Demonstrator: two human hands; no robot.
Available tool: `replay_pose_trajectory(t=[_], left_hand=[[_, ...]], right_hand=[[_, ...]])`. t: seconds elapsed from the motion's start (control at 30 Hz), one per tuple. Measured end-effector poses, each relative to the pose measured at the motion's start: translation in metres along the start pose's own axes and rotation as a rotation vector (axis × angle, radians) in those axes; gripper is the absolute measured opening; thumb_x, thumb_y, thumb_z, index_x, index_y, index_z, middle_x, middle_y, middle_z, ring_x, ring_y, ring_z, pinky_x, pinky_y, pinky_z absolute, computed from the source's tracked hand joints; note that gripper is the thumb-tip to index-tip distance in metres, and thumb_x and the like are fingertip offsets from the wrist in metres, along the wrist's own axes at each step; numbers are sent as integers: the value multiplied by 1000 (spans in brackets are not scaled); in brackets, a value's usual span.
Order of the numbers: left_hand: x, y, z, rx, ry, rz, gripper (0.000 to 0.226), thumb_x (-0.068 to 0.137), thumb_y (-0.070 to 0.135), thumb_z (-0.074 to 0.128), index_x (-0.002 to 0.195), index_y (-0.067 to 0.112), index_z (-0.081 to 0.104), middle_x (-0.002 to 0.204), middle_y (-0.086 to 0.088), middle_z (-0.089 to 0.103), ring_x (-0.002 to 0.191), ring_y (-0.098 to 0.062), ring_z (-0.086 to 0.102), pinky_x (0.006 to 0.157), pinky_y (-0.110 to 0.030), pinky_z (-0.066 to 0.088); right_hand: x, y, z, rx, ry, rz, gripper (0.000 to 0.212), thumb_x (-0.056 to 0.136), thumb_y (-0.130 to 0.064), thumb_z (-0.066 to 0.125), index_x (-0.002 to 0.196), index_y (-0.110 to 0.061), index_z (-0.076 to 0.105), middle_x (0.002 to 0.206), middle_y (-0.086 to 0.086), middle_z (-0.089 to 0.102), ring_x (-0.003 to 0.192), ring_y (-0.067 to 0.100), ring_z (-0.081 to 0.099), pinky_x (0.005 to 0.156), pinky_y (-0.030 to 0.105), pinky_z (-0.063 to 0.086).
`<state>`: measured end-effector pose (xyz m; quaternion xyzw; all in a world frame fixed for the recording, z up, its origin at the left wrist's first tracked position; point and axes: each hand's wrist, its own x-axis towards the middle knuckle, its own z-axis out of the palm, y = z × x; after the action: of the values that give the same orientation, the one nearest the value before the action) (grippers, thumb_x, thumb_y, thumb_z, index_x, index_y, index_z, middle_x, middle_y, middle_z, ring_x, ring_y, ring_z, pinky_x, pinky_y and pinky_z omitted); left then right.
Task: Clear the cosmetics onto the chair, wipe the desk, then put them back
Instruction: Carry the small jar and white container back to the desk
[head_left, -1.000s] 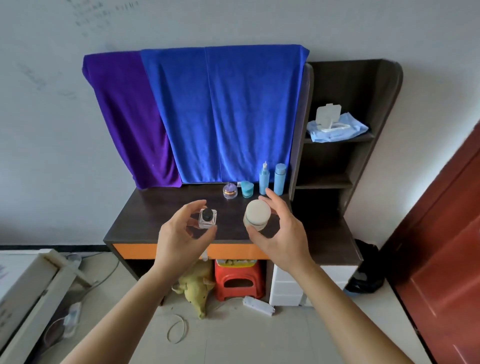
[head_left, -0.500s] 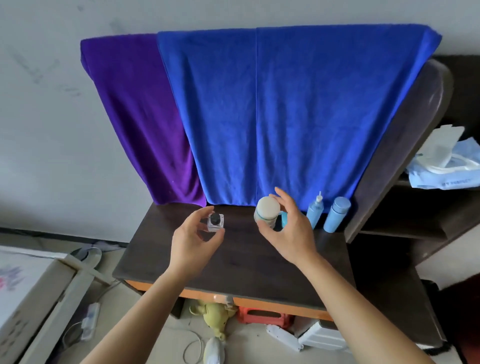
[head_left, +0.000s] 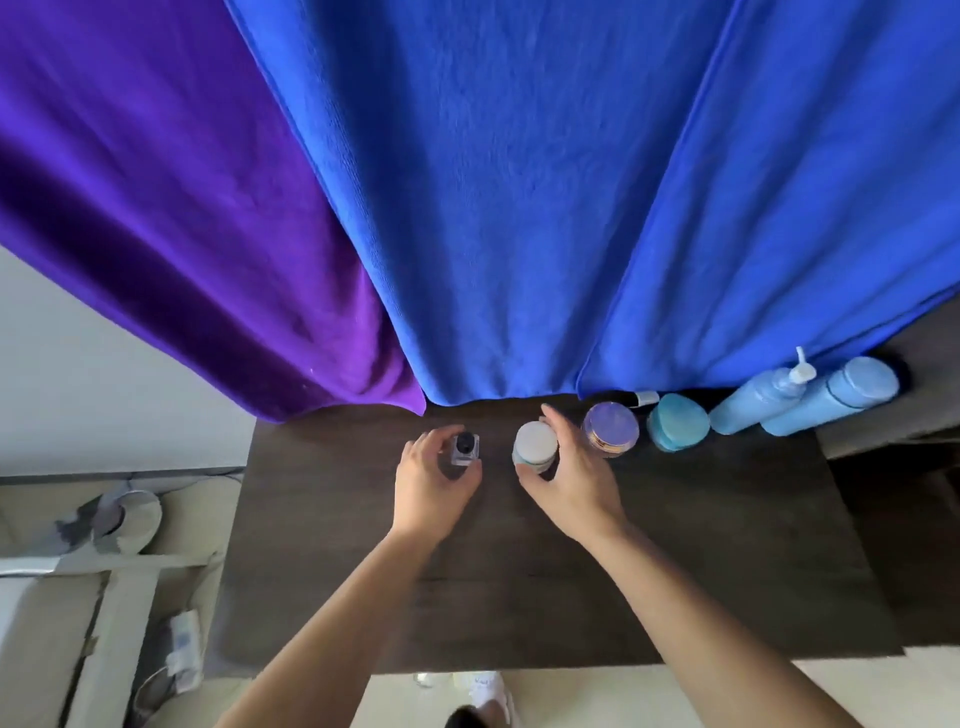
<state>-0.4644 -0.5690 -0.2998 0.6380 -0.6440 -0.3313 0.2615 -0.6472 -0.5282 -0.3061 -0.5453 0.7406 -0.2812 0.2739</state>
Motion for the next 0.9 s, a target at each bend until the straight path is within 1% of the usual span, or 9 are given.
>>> replay_pose_trajectory(t=[0.07,0.13,0.3,0.43,0.5,0.6,0.7,0.8,0.9], left_hand=[[15,-11,9,-8,-10,-39,37,74,17,79,109,24,69,90,18,61,92,-14,55,76,-10,33],[25,-21,17,-10,-31,-54,38,75,17,78,110,25,69,88,20,57,91,-14,54,74,-10,31],[31,-37,31,4,-105,-42,46,81,15,76,125,19,64,94,9,61,95,-22,56,88,-33,48],[19,-29,20,24,-104,2,60,79,14,77,135,16,57,129,1,61,118,-23,51,102,-29,41],[8,-15,5,79,-66,83,58,81,20,77,135,19,57,136,4,58,121,-22,49,102,-27,38],[-14,21,-20,149,-11,277,51,86,30,73,133,17,59,139,0,57,117,-26,52,101,-41,44],[-40,78,-37,166,65,434,53,86,40,65,134,17,59,144,-4,54,122,-29,52,103,-45,43],[-73,150,-36,97,130,537,54,87,30,75,136,17,57,148,-2,50,128,-26,48,104,-42,42],[-115,227,-16,19,162,645,56,87,25,76,138,16,55,149,-2,49,130,-21,46,107,-40,40]], right_hand=[[11,3,16,-29,6,28,78,84,-34,76,152,-23,39,147,-8,52,134,11,48,102,31,43],[18,6,29,-52,13,42,78,84,-33,75,152,-25,37,148,-7,51,133,13,49,99,38,49],[17,14,42,-93,48,64,80,84,-34,74,153,-25,35,147,-7,49,131,14,49,91,41,54],[3,9,23,-100,44,29,85,84,-38,74,155,-28,29,154,-10,39,141,9,38,94,41,53],[-8,5,-1,-112,102,-17,81,85,-40,72,154,-25,32,155,-10,39,142,8,37,92,41,56],[-30,-4,-57,-71,241,-56,78,85,-49,69,152,-28,34,154,-12,41,137,-1,39,88,30,51],[-60,-6,-126,-27,425,-111,72,86,-47,70,148,-29,39,154,-10,42,140,0,37,92,25,44],[-97,5,-198,-2,578,-166,69,86,-40,75,147,-22,46,154,-5,45,142,9,41,98,27,44],[-144,27,-271,-7,714,-190,68,87,-40,75,146,-18,48,153,-3,45,137,12,49,95,29,49]])
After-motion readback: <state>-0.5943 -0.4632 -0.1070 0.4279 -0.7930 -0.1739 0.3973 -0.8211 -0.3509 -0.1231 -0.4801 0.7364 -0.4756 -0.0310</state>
